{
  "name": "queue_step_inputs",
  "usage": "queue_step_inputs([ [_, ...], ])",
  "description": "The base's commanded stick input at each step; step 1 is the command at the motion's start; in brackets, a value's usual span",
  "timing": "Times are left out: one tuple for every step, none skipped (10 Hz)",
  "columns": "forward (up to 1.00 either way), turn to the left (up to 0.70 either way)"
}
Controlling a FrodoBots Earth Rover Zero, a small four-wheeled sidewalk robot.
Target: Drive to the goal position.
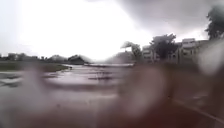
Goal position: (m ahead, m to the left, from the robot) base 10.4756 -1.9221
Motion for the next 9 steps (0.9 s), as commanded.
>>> queue_step_inputs([
  [0.45,0.0],
  [0.45,0.0],
  [0.45,0.0],
  [0.45,0.0],
  [0.45,0.0],
  [0.45,0.0],
  [0.45,0.0],
  [0.45,0.0],
  [0.45,0.0],
])
